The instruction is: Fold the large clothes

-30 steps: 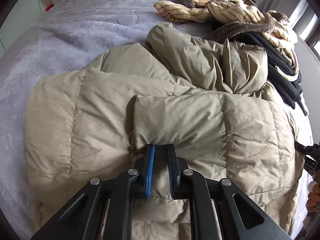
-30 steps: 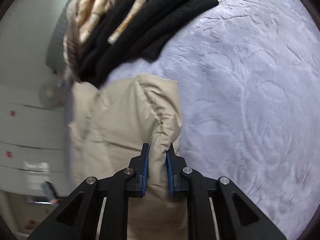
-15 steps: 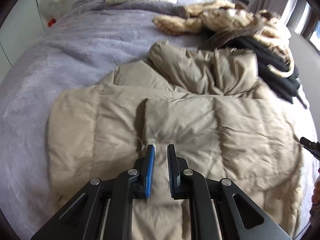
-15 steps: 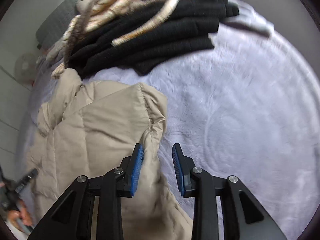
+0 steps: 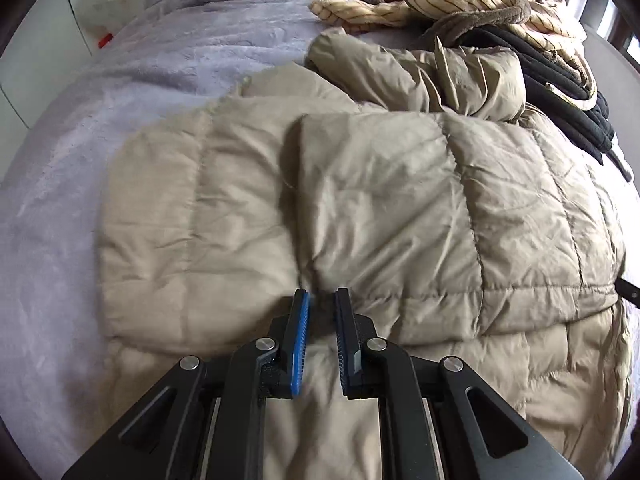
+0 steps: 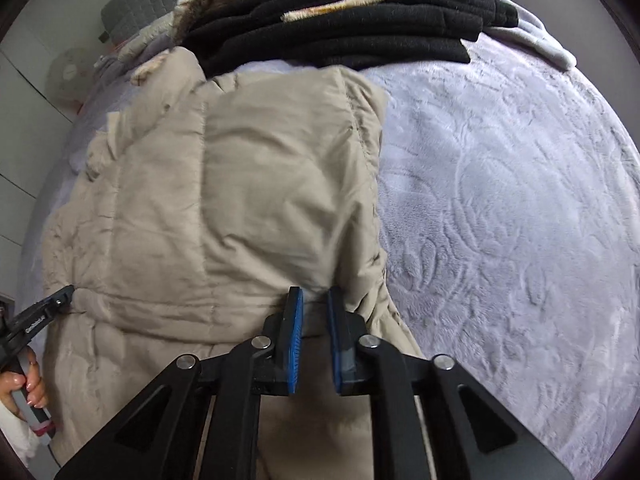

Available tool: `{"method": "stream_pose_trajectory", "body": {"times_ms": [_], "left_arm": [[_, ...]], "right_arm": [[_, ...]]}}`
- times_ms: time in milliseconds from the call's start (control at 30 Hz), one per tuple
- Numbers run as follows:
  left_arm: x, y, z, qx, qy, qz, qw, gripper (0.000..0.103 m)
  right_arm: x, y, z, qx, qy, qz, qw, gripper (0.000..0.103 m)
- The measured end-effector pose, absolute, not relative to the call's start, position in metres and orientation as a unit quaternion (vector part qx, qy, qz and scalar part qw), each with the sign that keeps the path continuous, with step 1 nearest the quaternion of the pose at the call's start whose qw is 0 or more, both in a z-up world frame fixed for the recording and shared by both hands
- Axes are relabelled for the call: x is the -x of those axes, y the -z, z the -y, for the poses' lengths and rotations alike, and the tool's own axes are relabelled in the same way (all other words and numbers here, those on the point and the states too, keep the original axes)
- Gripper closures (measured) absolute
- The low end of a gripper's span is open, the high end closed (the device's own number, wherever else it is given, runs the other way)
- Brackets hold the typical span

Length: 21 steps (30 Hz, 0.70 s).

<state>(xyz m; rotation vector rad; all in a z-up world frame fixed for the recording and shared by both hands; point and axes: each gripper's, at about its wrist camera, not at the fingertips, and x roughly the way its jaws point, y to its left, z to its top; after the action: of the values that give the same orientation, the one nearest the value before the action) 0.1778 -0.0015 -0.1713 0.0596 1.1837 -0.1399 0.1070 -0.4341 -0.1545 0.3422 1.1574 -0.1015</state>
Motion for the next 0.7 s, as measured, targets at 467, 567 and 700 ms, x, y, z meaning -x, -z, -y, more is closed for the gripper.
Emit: {"method": "stream_pose_trajectory", "body": {"times_ms": [467,567,700], "left_arm": [[-0.082,0.136,-0.009,-0.012,0.043,-0.577,0.816,0.088],[-0.065,0.135,-0.009,-0.001,0.032,-0.584,0.811,0.002],[-0.053,0.131,-0.011,-0.005,0.016,-0.567,0.824,0.001]], "right_arm": [[-0.02,0.132,0.43,-0.217,0.034,-0.558,0.8,0.05],[-0.016,0.133,0.424,-0.216,0.028,-0.563,0.797,0.041],[-0.008,0.124,0.415,-0.214,0.018,-0.561,0.799,0.034]]}}
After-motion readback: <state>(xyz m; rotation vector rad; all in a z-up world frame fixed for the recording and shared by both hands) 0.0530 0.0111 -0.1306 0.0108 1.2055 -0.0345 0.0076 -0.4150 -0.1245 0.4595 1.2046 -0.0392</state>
